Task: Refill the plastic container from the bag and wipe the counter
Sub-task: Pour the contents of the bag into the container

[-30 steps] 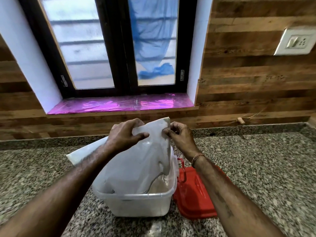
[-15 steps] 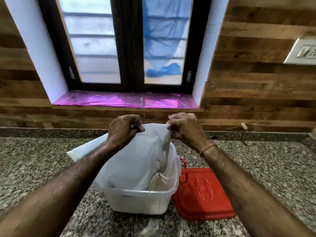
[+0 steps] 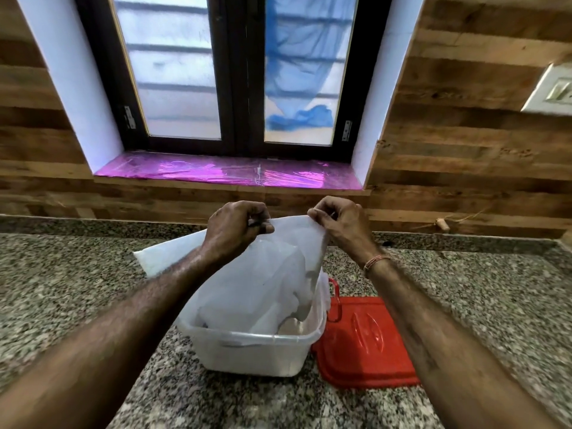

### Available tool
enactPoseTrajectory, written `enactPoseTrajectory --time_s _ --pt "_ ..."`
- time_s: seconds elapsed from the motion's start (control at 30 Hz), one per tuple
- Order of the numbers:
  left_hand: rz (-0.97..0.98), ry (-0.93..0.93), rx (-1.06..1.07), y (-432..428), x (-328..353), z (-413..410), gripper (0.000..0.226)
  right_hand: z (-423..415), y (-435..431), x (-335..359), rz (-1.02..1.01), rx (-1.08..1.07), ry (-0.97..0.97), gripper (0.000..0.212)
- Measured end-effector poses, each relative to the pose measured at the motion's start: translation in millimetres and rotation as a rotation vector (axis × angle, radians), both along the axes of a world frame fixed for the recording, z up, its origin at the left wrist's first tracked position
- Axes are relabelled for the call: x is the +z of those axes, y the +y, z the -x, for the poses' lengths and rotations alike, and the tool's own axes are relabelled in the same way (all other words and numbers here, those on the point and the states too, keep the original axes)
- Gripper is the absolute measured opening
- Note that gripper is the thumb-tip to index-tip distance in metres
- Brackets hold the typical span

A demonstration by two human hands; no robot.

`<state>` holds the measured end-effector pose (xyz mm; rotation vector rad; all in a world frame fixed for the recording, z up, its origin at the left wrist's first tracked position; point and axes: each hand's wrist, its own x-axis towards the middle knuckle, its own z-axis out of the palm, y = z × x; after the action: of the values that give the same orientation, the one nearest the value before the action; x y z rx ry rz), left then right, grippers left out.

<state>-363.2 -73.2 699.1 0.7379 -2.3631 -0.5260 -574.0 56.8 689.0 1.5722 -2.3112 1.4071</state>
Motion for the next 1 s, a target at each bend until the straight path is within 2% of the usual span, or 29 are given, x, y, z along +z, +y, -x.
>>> enactPoseTrajectory --time_s 0.1,0.17,0.27,0.3,0.37,0.4,0.43,0.5,0.6,0.67,0.77,0.83,0.9,1.0 --pt "-0.046 0.046 0.066 -4.6 4.4 -3.9 0.016 2.5 8.6 -12.8 -0.061 0.196 -0.371 0.039" --pt "-0.065 0.072 0.078 -7.7 3.9 -4.6 0.017 -3.7 8.5 -32.3 -0.074 0.14 -0.387 0.031" --pt "-0.073 0.086 0.074 -4.3 0.4 -6.1 0.015 -14.4 10.5 -50.7 -0.063 0.004 -0.259 0.018" --pt "-0.075 0.096 0.067 -4.5 0.2 -6.9 0.015 -17.8 13.1 -52.3 -0.061 0.021 -0.268 0.018" --pt "-0.103 0.134 0.057 -8.5 2.3 -9.7 0.015 -21.8 17.4 -58.5 -0.075 0.147 -0.411 0.027" --pt "-0.116 0.156 0.051 -11.4 4.4 -11.5 0.015 -23.7 18.5 -63.1 -0.085 0.16 -0.439 0.023" --pt "-0.123 0.173 0.046 -13.7 6.0 -12.6 0.015 -24.8 18.3 -68.7 -0.106 0.097 -0.406 0.021" --pt "-0.136 0.181 0.035 -14.7 6.5 -14.3 0.015 -23.6 16.2 -82.1 -0.2 -0.072 -0.269 0.029" --pt "-0.151 0.176 0.035 -14.5 5.1 -18.7 0.015 -31.0 14.5 -85.4 -0.332 -0.186 -0.069 0.019" --pt "-0.155 0.202 0.029 -17.3 6.4 -20.9 0.015 -40.9 14.2 -75.6 -0.259 -0.139 -0.154 0.022" --pt "-0.202 0.229 0.022 -27.3 8.4 -24.5 0.013 -55.7 10.4 -51.0 0.065 0.026 -0.533 0.029" --pt "-0.26 0.252 0.014 -32.9 8.3 -25.5 0.013 -62.0 6.1 -41.3 0.159 0.079 -0.687 0.038" --pt "-0.308 0.277 -0.02 -35.0 7.6 -25.5 0.012 -65.8 3.9 -44.2 0.145 0.05 -0.709 0.031" --pt "-0.301 0.283 -0.029 -31.9 7.6 -26.7 0.013 -68.2 8.0 -63.5 0.032 -0.074 -0.564 0.02"
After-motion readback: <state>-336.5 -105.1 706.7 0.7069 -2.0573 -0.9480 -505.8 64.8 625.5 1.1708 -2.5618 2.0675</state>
